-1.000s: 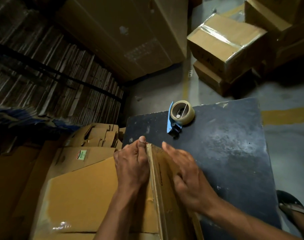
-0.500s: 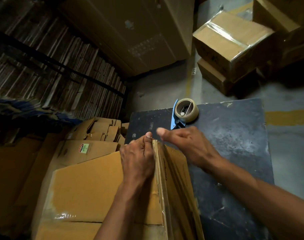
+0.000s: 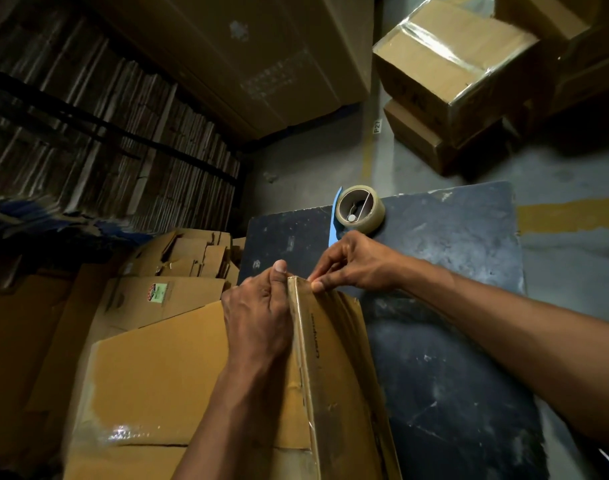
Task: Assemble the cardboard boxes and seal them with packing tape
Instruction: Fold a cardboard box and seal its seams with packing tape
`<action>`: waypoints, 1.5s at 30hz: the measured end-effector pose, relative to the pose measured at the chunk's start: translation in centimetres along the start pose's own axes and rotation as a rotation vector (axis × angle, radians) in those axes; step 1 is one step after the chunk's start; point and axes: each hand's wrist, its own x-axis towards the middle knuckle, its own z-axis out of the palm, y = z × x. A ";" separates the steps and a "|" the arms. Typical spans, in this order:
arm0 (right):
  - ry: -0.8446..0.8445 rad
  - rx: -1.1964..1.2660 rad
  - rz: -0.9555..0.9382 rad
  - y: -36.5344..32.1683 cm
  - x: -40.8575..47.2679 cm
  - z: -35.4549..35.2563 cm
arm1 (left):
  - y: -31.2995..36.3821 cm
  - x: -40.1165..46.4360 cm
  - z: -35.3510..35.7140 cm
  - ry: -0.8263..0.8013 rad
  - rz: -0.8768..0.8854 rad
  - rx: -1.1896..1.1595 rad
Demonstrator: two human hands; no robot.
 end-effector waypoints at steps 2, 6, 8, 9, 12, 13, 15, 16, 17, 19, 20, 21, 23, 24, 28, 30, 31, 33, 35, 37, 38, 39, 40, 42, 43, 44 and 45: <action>0.020 0.024 0.003 0.6 -0.3 0.0 | 0.1 0.0 -0.1 -0.002 -0.006 -0.014; 0.042 0.131 0.038 0.0 -0.2 1.2 | 0.3 0.1 -0.1 0.004 -0.020 -0.023; 0.069 0.128 0.019 -0.1 0.3 1.9 | 0.4 0.2 -0.1 0.002 -0.029 -0.009; 0.083 0.126 0.020 0.2 0.5 2.0 | 0.4 0.3 -0.1 0.008 -0.033 -0.003; 0.114 0.095 0.049 1.7 0.3 1.7 | 0.2 1.0 0.1 0.033 -0.048 -0.004; 0.147 0.043 0.061 2.1 -0.2 1.6 | 0.3 1.2 0.0 0.035 -0.057 0.005; 0.264 -0.042 0.133 2.7 -1.8 2.1 | 0.5 1.8 -0.2 0.033 -0.083 0.030; 0.326 -0.055 0.168 2.7 -2.9 2.6 | 0.6 2.0 -0.2 0.035 -0.101 0.041; 0.369 -0.065 0.180 2.6 -4.2 3.2 | 0.8 2.2 -0.2 0.039 -0.123 0.047; 0.372 -0.080 0.155 2.1 -6.7 4.8 | 1.2 2.5 0.0 0.056 -0.169 0.040; 0.337 -0.065 0.148 1.7 -8.1 5.7 | 1.4 2.5 0.0 0.059 -0.187 0.042; 0.293 -0.059 0.138 1.1 -9.1 6.3 | 1.7 2.5 0.0 0.061 -0.197 0.058; 0.196 -0.080 0.139 0.3 -10.4 7.0 | 1.9 2.3 -0.2 0.055 -0.213 0.120; 0.163 -0.105 0.146 0.1 -10.4 7.1 | 2.0 2.0 -0.5 0.061 -0.222 0.145; 0.113 -0.183 0.129 -1.3 -8.4 6.0 | 2.6 -0.6 -1.5 0.193 -0.149 0.119; 0.134 -0.230 0.126 -2.7 -8.4 5.6 | 3.9 -3.3 -2.4 0.193 -0.089 0.057; 0.150 -0.240 0.114 -3.4 -8.9 5.5 | 4.7 -4.9 -3.0 0.201 -0.070 0.029; 0.156 -0.226 0.088 -4.2 -11.3 5.8 | 5.9 -8.8 -4.2 0.238 -0.038 -0.006; 0.120 -0.225 0.082 -4.3 -15.0 6.4 | 6.8 -13.6 -5.1 0.279 -0.028 -0.021; 0.057 -0.221 0.121 -3.3 -19.2 7.4 | 7.3 -19.0 -5.5 0.300 -0.029 -0.056; 0.035 -0.219 0.145 -2.6 -21.3 8.1 | 7.0 -21.9 -5.5 0.283 -0.037 -0.088; 0.028 -0.215 0.176 -1.9 -23.3 8.9 | 6.6 -24.6 -5.3 0.234 -0.045 -0.123; 0.028 -0.209 0.206 -1.3 -24.9 9.6 | 5.9 -27.0 -5.0 0.173 -0.044 -0.143; 0.003 -0.227 0.219 -0.4 -27.2 11.3 | 4.4 -30.8 -4.1 0.040 0.030 -0.067; -0.011 -0.221 0.221 -0.5 -28.0 12.1 | 3.8 -31.9 -3.5 -0.006 0.089 0.024; -0.026 -0.189 0.226 -0.5 -28.6 12.8 | 3.4 -32.6 -2.8 -0.016 0.133 0.105; -0.038 -0.142 0.224 -0.4 -29.0 13.5 | 3.3 -32.8 -2.3 0.007 0.152 0.156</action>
